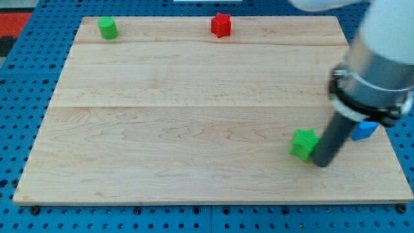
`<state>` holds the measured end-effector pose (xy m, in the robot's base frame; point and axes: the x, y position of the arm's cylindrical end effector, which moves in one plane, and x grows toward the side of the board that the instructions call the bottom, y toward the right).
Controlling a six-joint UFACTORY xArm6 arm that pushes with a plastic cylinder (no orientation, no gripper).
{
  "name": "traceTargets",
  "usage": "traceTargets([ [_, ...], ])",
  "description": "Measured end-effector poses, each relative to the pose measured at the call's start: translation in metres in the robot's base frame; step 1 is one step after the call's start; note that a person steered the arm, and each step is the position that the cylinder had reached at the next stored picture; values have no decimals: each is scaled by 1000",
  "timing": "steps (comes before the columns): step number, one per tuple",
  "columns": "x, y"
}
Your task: Move the green star to the right of the red star
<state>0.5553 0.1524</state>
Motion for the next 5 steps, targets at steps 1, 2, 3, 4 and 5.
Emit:
traceTargets([
  [1,-18,-63],
  [2,-18,-83],
  [3,-14,-73],
  [4,-17,-46],
  [5,-56,-42],
])
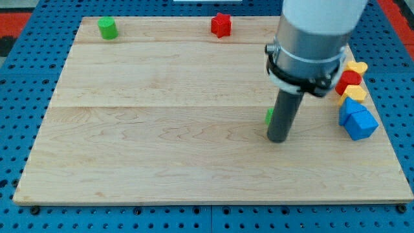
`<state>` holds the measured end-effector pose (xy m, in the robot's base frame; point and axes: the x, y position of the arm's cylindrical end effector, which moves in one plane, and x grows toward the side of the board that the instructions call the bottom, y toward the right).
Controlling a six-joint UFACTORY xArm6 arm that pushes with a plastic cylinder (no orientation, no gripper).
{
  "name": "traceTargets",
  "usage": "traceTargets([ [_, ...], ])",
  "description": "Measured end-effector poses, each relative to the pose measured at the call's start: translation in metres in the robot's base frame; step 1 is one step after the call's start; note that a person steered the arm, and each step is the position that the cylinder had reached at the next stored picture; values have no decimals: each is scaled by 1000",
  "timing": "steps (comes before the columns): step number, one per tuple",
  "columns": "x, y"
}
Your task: Move the green star to the right of the red star
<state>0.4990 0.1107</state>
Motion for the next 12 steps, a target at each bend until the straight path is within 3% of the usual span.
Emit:
traceTargets([
  [2,-66,19],
  [5,-131,19],
  [7,-112,26],
  [10,-157,50],
  [12,-224,52],
])
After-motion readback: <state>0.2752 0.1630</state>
